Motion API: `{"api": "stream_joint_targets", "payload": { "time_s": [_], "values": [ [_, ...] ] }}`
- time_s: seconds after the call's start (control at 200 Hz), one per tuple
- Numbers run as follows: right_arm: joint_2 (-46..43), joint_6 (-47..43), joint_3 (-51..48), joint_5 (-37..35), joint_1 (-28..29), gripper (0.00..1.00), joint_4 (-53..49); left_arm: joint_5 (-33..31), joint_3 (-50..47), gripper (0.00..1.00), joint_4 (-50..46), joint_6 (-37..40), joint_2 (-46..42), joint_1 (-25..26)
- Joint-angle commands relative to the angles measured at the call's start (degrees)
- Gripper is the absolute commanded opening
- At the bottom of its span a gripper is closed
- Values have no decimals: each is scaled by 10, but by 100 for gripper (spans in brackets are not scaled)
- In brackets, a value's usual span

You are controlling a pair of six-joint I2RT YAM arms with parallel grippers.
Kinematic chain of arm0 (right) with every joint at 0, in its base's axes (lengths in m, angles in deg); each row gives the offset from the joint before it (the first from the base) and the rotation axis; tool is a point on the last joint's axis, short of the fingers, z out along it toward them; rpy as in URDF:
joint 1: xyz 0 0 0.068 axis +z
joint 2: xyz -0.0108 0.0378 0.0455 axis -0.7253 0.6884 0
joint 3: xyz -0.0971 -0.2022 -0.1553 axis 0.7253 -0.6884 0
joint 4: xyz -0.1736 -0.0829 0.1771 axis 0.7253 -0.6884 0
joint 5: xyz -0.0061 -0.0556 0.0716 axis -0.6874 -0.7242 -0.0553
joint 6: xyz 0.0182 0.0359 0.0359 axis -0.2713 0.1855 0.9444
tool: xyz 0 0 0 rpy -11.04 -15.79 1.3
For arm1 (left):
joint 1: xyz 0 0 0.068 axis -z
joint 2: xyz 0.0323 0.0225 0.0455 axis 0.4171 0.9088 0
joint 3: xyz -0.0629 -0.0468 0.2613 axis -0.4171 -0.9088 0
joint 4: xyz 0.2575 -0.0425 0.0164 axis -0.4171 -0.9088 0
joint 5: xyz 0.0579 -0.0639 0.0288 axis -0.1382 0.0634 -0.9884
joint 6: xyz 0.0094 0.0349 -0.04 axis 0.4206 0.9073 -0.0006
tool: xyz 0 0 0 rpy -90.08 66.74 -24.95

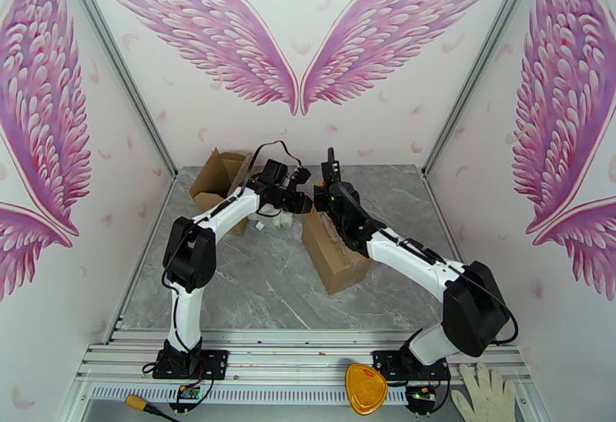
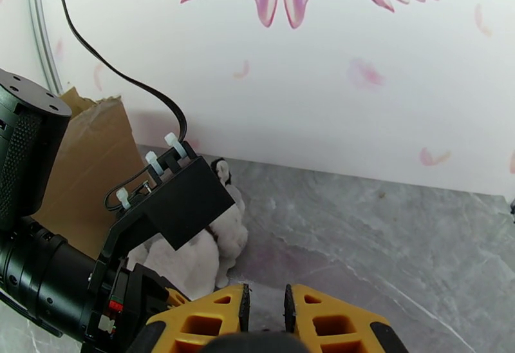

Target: Unpack the express box

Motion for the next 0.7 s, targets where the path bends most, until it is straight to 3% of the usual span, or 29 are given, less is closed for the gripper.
{"api": "stream_joint_targets", "payload": {
  "time_s": [0.0,0.37,0.695],
  "values": [
    [-5,-3,0,-12,9,4,-41,-70,-14,18,-18,-7,34,-9],
    [-23,-47,-49,-18,14,3,23,-70,-18,17,-19,-3,28,-8],
    [-39,-64,-53,-2,15,2,-3,-72,-21,16,-26,4,25,-4]
  ]
}}
